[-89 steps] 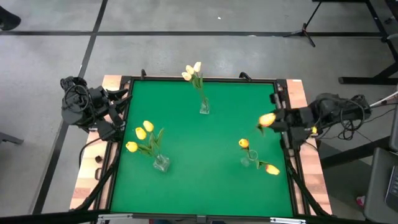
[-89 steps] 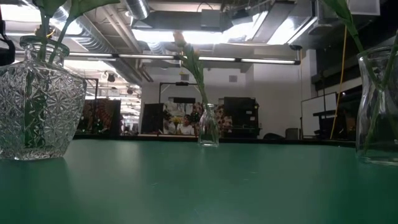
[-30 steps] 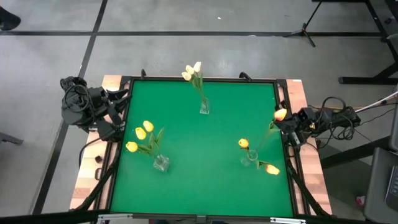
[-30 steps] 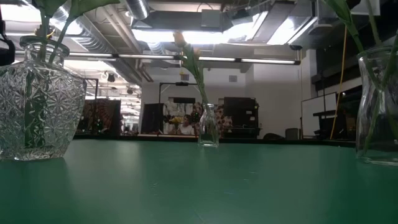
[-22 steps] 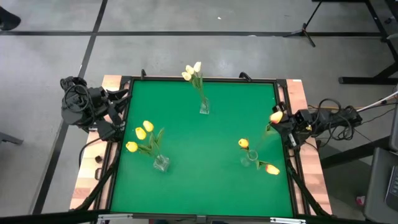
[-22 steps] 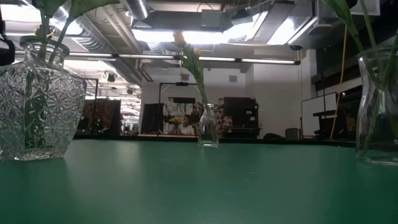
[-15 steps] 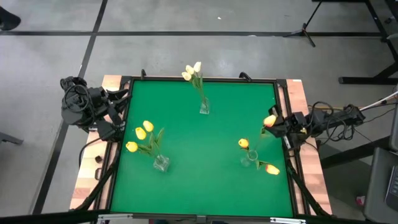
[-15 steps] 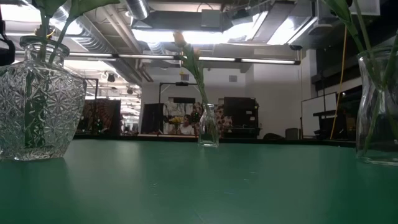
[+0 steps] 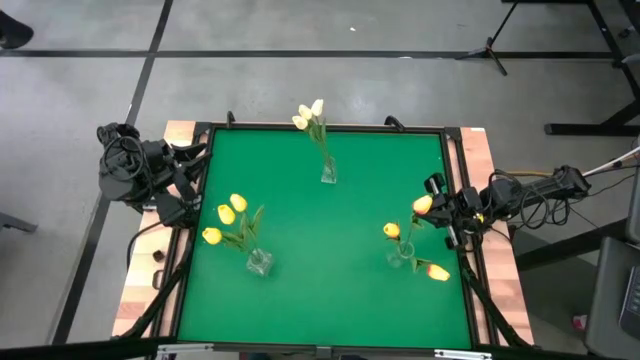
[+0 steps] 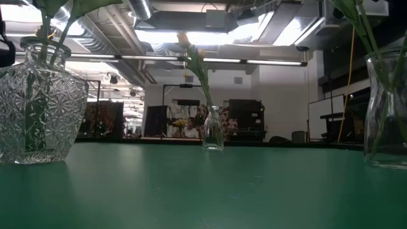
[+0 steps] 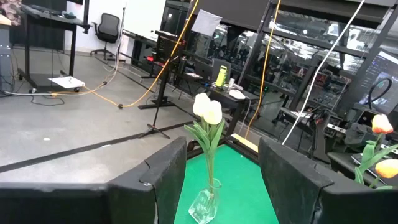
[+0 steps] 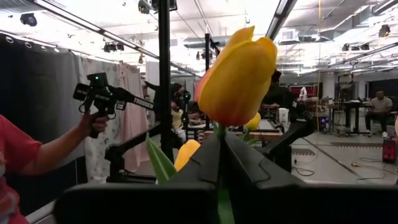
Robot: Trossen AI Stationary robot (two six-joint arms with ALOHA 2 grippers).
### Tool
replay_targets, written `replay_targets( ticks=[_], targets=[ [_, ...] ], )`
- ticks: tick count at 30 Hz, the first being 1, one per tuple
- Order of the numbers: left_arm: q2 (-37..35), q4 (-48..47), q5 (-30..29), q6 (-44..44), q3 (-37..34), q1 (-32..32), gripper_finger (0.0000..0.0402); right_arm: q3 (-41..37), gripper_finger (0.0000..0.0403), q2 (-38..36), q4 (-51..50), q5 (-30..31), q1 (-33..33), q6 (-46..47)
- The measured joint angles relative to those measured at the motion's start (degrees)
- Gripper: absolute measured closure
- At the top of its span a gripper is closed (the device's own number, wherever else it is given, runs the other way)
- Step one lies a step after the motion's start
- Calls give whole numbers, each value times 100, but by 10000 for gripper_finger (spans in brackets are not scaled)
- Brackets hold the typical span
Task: Sort flowers into vase by color
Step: Put the red-yellow tulip into the bottom right transparent vase
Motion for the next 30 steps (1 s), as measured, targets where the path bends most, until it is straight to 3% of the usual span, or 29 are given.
replay_targets(
  ticks=[13, 30],
  targets=[
    [-1, 0, 0, 2, -1, 0, 206, 2, 336, -4, -195, -407, 0, 198],
    [0, 0, 0, 13, 0, 0, 205, 7, 221, -8, -982, -437, 0, 689]
  ],
)
